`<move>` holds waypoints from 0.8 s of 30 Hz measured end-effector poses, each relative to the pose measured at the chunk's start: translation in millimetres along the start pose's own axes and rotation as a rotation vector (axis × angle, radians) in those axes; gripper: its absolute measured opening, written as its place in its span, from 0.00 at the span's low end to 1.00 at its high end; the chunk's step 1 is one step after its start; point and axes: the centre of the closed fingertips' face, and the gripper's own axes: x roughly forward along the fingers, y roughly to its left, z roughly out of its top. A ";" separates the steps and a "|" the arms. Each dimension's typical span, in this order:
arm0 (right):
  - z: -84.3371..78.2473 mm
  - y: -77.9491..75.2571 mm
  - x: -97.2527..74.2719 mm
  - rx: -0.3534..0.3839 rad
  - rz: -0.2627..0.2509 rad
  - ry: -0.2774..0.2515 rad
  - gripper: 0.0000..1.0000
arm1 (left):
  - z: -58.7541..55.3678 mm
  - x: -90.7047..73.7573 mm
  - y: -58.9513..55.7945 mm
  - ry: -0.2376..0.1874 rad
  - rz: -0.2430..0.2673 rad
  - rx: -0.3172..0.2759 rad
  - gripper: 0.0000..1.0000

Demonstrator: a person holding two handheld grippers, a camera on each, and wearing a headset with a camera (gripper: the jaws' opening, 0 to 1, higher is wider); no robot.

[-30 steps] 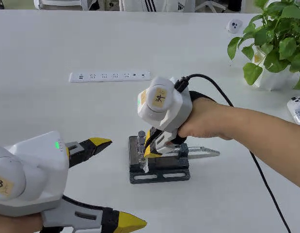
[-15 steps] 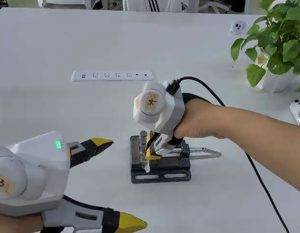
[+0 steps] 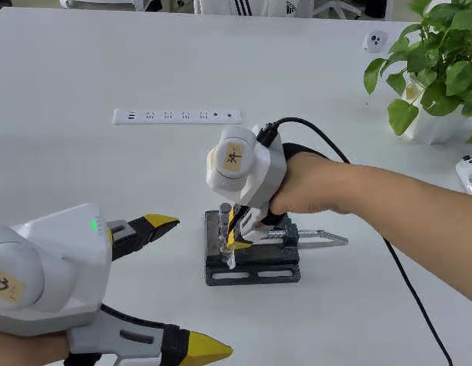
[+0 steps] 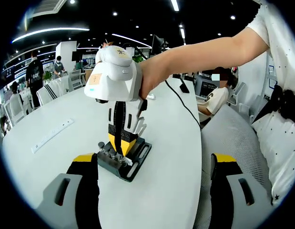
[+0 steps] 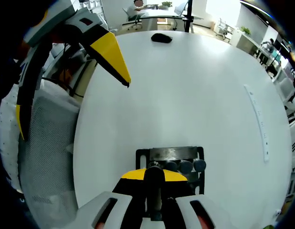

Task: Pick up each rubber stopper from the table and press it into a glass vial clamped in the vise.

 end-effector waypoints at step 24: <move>1.3 1.3 2.7 0.003 0.007 0.091 0.06 | 0.5 0.4 -1.5 -0.005 -0.002 -0.013 0.97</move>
